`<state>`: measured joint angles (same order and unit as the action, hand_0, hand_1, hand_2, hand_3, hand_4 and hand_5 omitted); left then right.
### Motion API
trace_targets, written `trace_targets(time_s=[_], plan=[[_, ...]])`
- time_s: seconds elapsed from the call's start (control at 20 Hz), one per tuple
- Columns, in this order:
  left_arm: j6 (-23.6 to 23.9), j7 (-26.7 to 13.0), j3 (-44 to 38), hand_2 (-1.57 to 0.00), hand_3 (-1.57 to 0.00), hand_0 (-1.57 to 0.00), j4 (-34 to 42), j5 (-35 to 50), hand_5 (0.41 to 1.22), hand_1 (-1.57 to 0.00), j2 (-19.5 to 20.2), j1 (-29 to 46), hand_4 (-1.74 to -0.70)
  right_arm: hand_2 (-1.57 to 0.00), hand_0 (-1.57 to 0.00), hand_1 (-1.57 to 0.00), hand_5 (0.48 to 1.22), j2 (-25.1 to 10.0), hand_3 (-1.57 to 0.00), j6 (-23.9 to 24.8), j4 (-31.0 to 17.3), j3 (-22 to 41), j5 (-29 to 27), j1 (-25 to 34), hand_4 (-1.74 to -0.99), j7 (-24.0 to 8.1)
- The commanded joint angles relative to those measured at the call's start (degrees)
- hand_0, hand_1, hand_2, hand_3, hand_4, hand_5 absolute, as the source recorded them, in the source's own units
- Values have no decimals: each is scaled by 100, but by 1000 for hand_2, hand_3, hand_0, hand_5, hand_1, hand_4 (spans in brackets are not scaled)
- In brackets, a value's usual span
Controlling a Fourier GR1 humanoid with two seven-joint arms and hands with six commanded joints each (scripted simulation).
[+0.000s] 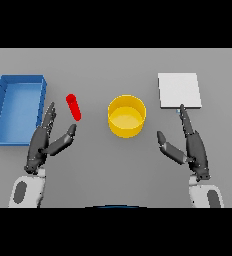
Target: Pick up the red beaker and tilt it to pour out 1 green nut into yellow bowl. Pick up the yellow bowl and place it on the metallic measuring scale.
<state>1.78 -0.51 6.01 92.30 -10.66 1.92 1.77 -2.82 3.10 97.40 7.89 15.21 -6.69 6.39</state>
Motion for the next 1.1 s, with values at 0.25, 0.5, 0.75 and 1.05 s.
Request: trace_targets(time_s=[0.25,0.5,0.75,1.05], plan=[[204,280,-266,1,1,1,-1136,-63,636,1,-35,-885,-1153,1,1,1,661,-19,1,-144,30,-146,-337,33,-1204,0],[276,574,-538,1,1,1,-2117,30,635,1,-69,-1584,-1175,1,1,1,666,-11,1,-128,-55,-171,-340,89,-1233,22],[478,966,-620,1,1,1,-2933,-117,643,1,-152,-2114,-1221,1,1,1,675,-13,1,-104,29,-135,-279,10,-1247,46],[668,1200,-754,1,1,1,-3746,-244,676,1,-131,-2804,-1260,1,1,1,692,-85,1,-217,43,-184,-400,-26,-1266,163]])
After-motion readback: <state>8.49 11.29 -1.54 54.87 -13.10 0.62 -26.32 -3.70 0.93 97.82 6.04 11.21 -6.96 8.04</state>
